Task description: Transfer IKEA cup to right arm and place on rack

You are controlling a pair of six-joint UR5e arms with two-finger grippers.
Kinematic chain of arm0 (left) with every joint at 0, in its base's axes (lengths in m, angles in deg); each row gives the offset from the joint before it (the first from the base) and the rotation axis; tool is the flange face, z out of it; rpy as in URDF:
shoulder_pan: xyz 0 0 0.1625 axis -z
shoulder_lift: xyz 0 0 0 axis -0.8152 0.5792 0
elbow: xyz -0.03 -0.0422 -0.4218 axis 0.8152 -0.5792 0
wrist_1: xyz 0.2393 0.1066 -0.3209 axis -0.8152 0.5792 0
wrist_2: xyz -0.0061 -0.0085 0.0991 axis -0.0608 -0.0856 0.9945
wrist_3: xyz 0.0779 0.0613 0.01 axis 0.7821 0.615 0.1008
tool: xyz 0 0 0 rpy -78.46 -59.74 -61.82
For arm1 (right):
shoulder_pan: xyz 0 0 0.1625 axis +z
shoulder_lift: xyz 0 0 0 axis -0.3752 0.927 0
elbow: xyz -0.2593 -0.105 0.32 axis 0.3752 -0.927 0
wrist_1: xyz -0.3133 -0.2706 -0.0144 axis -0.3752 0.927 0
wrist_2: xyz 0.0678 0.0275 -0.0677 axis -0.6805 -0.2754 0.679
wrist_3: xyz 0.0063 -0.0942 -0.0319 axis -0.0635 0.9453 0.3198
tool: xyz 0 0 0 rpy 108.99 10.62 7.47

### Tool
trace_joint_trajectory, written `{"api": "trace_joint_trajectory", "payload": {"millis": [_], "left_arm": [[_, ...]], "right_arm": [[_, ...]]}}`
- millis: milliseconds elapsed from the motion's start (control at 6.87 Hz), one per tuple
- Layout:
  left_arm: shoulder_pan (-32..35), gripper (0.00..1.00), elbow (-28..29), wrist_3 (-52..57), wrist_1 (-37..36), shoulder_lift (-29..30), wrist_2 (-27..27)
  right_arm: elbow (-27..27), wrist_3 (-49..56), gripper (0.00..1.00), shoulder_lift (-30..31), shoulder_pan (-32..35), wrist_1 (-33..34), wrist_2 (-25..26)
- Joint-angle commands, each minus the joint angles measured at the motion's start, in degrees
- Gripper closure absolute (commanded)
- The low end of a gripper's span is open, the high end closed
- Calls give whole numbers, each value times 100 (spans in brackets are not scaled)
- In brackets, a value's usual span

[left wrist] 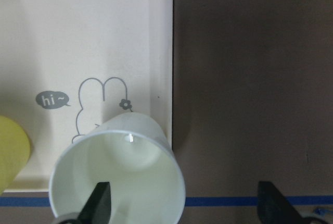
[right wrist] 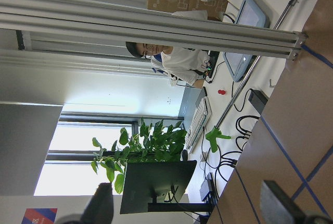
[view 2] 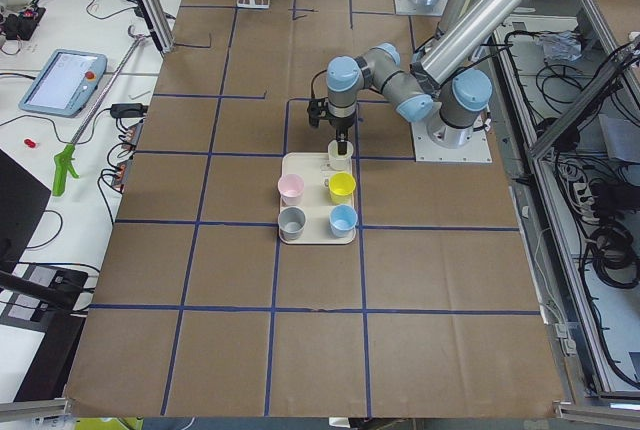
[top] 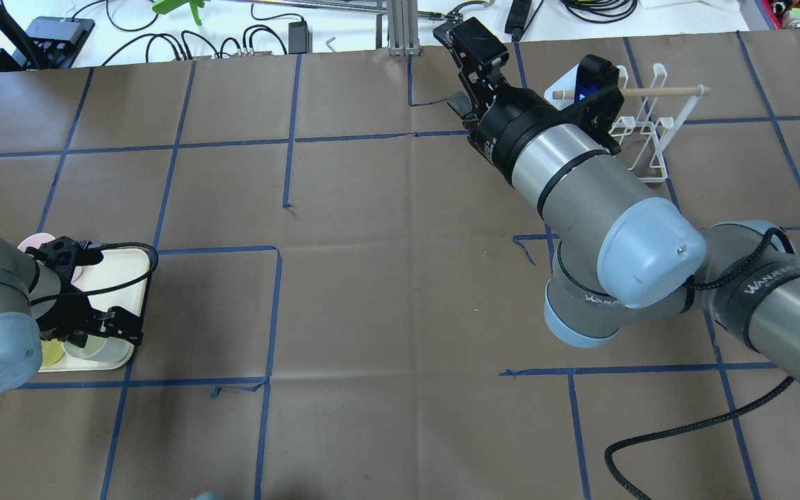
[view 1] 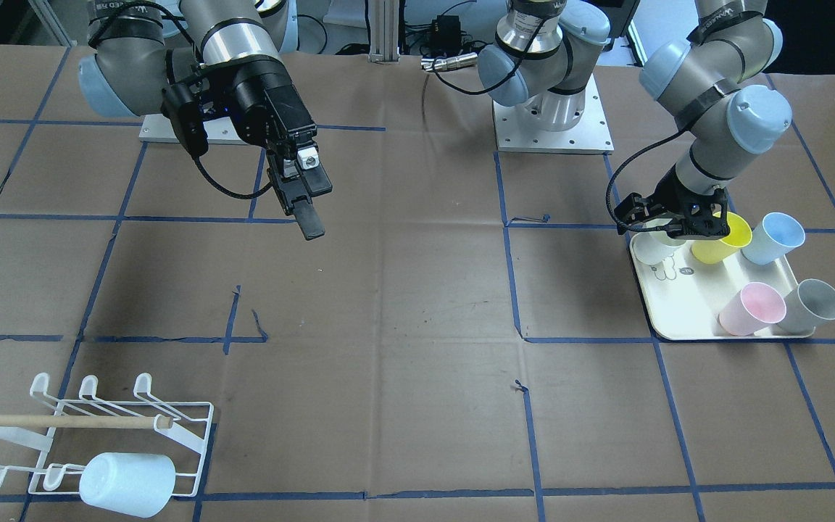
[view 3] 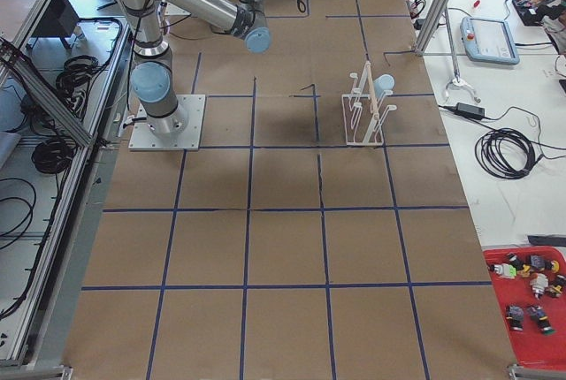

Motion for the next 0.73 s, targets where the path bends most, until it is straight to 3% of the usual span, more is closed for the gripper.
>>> {"api": "trace_joint_trajectory", "payload": {"millis": [0,146,291,582], "left_arm": [[5,43,29,-8,-24,-21,196],[5,74,81,-130,-6,-12,196],[5,94,178,-140,46,-4,170],[-3,100,371,-96,73,-30,144]], "right_arm": [[3,-28,0,-10,0,13,3],[12,-28,0,-10,0,4,20],[4,-36,0,-1,0,-4,29],[-5,-10,0,-1,0,-65,73]]}}
